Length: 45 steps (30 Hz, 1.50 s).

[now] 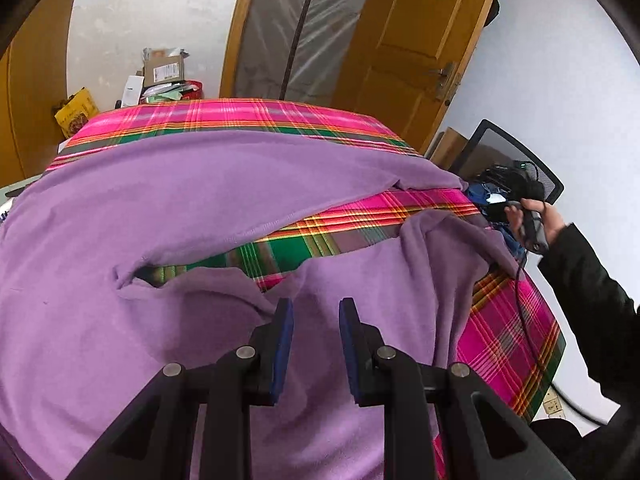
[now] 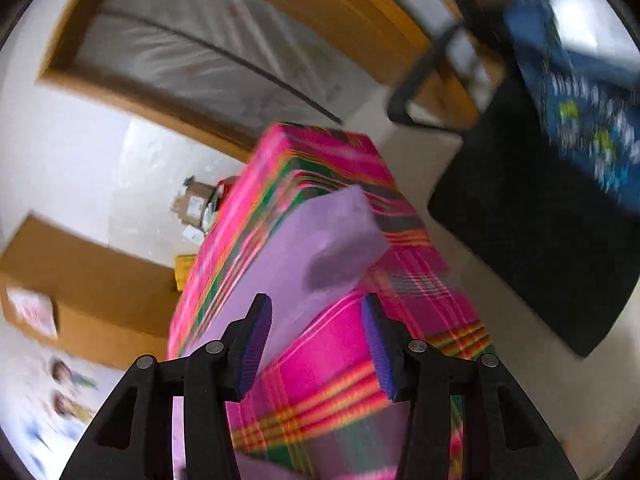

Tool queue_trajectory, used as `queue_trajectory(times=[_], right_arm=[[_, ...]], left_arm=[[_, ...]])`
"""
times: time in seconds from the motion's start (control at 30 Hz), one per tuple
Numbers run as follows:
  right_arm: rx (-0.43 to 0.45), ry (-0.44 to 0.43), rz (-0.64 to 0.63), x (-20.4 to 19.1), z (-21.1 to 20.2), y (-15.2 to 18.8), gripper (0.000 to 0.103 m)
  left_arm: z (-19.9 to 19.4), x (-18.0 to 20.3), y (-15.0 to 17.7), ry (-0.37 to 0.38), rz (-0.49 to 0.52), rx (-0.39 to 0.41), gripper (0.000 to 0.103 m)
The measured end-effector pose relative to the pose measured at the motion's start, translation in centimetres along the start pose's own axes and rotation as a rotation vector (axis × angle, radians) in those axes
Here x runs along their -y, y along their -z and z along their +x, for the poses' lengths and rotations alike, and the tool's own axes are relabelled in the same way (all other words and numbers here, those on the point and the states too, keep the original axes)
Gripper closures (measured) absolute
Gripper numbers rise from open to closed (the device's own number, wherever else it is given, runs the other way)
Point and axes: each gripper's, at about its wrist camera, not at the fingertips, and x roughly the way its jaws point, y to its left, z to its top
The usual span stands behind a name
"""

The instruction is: Fold clothes

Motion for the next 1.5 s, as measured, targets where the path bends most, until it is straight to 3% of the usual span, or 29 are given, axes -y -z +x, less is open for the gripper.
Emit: queue_trajectory(times=[0.13,0.17,0.2,0.23,0.33,0.53,0.63,0.73,0.77,0.8,0.87,0.93,1.0,1.17,1.27,1.5], right_arm=[[-0.027,0.014,0.074,1.3,2.4,-1.1,0.054],[-0.018,0.011,0.06,1.1,2.6,-1.1,0.062],[-0.01,0.009,0.046,0.9,2.8,-1.2,0.082],[0.003,0.008,0.025,0.5,2.5,-1.1,0.09],[0.042,0.0,-0.033,-0.8,1.2,-1.0,0.096],[0.078,0.015,-0.094,-2.3,-1.4,-2.7,0.097],[0.049,0.065,-0.061,-0.8,-0.8,-3.3,0.097],[-0.054,0.152,-0.044,0.6,0.9,-2.6,0.091],[-0.057,0.179,-0.037,1.0,1.0,-2.3,0.083],[-0.033,0.203,-0.034,1.2,0.5,-2.1,0.074],[0.036,0.238,-0.034,1.2,-0.7,-1.9,0.066],[0.121,0.253,-0.042,0.8,-2.4,-2.2,0.065],[0.162,0.238,-0.149,-1.4,-3.0,-2.6,0.062],[0.035,0.239,-0.552,-8.4,0.9,-2.3,0.057],[-0.06,0.27,-0.714,-10.9,4.8,-2.0,0.057],[-0.155,0.374,-0.692,-10.1,9.4,-4.0,0.057]], left_arm=[[0.4,-0.3,-0.1,-0.005,-0.011,-0.01,0.079],[0.5,-0.3,-0.1,-0.006,-0.012,-0.012,0.079],[0.6,-0.3,-0.2,-0.006,-0.012,-0.014,0.079],[0.7,-0.3,-0.2,-0.007,-0.012,-0.014,0.079],[0.6,-0.2,-0.4,-0.006,-0.011,-0.013,0.079],[0.5,-0.2,-0.6,0.001,-0.012,-0.007,0.079],[0.4,-0.3,-0.5,0.005,-0.016,-0.005,0.079],[0.2,-0.4,-0.5,0.005,-0.019,0.0,0.08],[0.1,-0.4,-0.5,0.005,-0.019,0.003,0.08],[0.1,-0.4,-0.6,0.005,-0.017,0.004,0.08],[-0.1,-0.3,-1.0,0.001,-0.005,0.012,0.079],[-0.2,-0.2,-1.5,0.0,0.006,0.022,0.079],[0.0,-0.1,-1.8,0.007,0.009,0.028,0.079],[1.0,0.5,-1.9,0.027,0.013,0.011,0.079],[1.2,0.8,-1.7,0.028,0.014,0.003,0.079],[1.1,0.0,-1.8,0.01,-0.012,0.006,0.079]])
